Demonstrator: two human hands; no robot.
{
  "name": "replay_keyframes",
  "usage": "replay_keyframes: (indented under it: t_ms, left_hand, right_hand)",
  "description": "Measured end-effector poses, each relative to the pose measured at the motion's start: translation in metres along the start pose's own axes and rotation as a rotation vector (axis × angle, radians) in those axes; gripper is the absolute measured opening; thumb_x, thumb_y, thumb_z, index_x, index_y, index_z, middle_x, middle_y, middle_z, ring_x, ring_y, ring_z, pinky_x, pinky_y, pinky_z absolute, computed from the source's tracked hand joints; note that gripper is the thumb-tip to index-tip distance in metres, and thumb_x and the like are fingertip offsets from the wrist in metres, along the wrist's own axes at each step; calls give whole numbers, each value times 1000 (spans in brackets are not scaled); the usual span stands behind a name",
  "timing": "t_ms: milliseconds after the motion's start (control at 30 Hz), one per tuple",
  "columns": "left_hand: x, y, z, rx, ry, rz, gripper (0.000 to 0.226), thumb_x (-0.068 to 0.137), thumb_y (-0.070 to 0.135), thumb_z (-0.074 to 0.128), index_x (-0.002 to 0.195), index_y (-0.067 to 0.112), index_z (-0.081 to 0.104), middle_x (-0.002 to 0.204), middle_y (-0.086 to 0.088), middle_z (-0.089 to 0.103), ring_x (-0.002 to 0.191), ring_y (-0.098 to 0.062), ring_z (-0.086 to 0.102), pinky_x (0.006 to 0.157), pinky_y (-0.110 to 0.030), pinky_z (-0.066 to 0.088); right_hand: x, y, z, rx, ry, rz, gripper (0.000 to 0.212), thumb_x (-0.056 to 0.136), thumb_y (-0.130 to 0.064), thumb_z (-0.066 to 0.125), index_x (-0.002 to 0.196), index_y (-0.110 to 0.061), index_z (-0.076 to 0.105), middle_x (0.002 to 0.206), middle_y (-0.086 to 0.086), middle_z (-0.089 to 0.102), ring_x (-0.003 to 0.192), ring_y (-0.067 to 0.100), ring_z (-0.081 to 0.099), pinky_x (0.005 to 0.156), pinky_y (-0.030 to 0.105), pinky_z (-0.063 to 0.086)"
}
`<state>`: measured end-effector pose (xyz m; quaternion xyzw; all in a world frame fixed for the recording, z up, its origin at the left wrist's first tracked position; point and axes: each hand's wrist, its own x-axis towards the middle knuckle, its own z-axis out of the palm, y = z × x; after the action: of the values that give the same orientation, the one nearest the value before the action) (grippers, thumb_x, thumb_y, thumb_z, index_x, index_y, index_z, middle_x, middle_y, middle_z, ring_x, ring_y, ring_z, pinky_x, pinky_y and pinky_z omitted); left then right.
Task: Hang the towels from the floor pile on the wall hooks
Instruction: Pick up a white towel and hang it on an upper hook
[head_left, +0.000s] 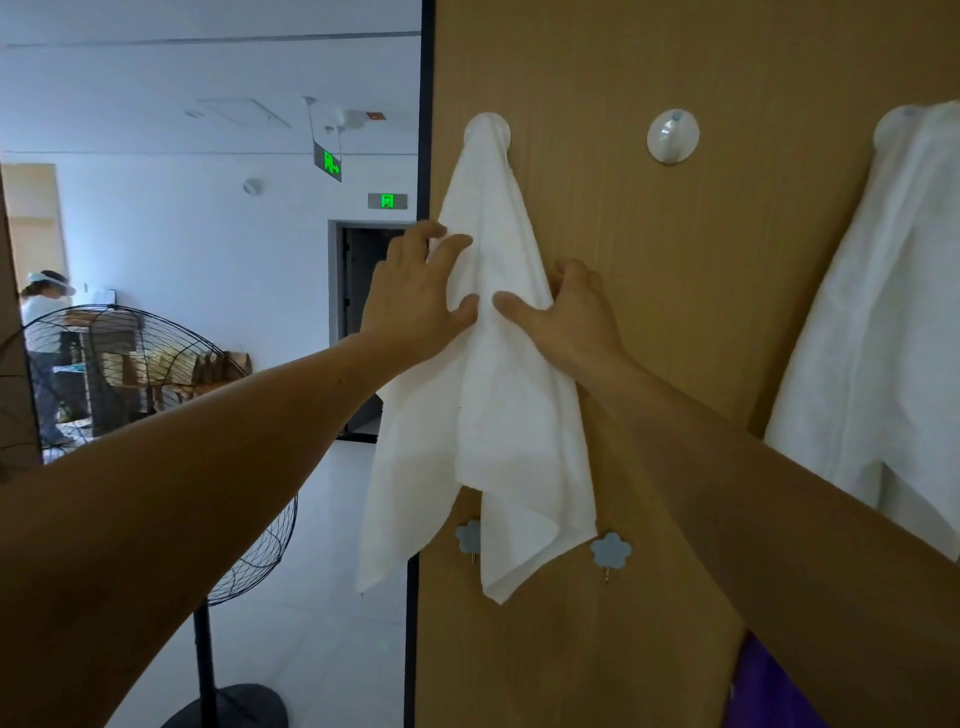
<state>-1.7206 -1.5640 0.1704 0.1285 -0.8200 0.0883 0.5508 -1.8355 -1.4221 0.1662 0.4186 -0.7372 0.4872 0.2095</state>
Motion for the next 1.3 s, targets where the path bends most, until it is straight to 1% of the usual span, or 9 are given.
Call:
replay_keyframes:
  t_ms: [167, 300, 367, 500, 633, 767, 900, 1033, 1300]
  left_hand:
    - [-1, 1, 0, -228, -8, -75, 59, 83, 30, 67, 135, 15, 43, 137, -8, 37, 118, -23, 48, 94, -32, 46]
    - [-5, -1, -1, -321, -117, -183, 76, 81, 34, 69, 144, 24, 27, 140, -3, 40, 116, -21, 50, 93, -32, 45]
    - [-7, -4, -1, -353, -150, -221, 85, 80, 36, 69, 147, 27, 17, 138, -2, 46, 116, -23, 52, 97, -39, 47]
    - [-8, -10, -6, -276, -204, -303, 73, 83, 38, 67, 142, 21, 28, 129, -2, 54, 107, -22, 56, 86, -33, 47]
    - [-4, -11, -10, -298, -236, -385, 50, 85, 40, 65, 125, 14, 49, 114, -2, 56, 94, -16, 53, 77, -28, 42]
    - [-10, -9, -10, -205, -594, -365, 29, 87, 32, 65, 104, 9, 62, 96, -1, 59, 89, -19, 56, 77, -28, 45]
    - [-15, -8, -2, -310, -470, -420, 11, 91, 16, 53, 89, 6, 58, 87, -10, 62, 76, -24, 63, 62, -30, 51]
    - [-29, -6, 3, -270, -416, -398, 7, 91, 15, 53, 86, 10, 52, 80, -3, 55, 70, -16, 55, 55, -21, 41]
    - [-228, 38, 84, -335, -874, -488, 7, 86, 24, 60, 82, 20, 63, 85, 1, 63, 79, -16, 61, 65, -21, 44]
  right_hand:
    - [-15, -14, 16, -71, -171, -11, 138, 46, -75, 77, 151, -20, 7, 149, 5, 27, 133, 24, 36, 105, 42, 40]
    - [-24, -15, 30, -175, -225, 27, 148, 53, -60, 85, 150, -13, -16, 159, 9, 7, 143, 29, 19, 114, 45, 29]
    - [-24, -11, 33, -134, -209, 42, 129, 68, -43, 82, 151, -11, -10, 156, 12, 16, 140, 30, 28, 112, 44, 34]
    - [-17, -3, 20, 159, -176, 152, 54, 80, -21, 57, 132, -8, 45, 124, 10, 56, 106, 28, 58, 91, 43, 52]
    - [-9, 10, 4, 335, 34, 282, 43, 73, -19, 44, 113, -8, 57, 109, 11, 63, 94, 30, 62, 83, 42, 55]
    - [-11, 21, 7, 125, -180, 232, 24, 76, -24, 55, 96, -11, 59, 93, 3, 63, 85, 24, 62, 73, 32, 52]
    - [-9, 26, 11, -61, -102, 191, 22, 82, -20, 58, 101, -8, 63, 95, 9, 62, 89, 24, 60, 73, 31, 46]
    - [-31, 31, 27, -139, -338, 68, 17, 85, -13, 54, 96, -7, 66, 94, 8, 65, 84, 23, 60, 73, 33, 50]
    - [-155, 103, 110, 52, -463, 194, 10, 90, -21, 58, 86, -14, 65, 73, -7, 58, 67, 5, 53, 63, 24, 41]
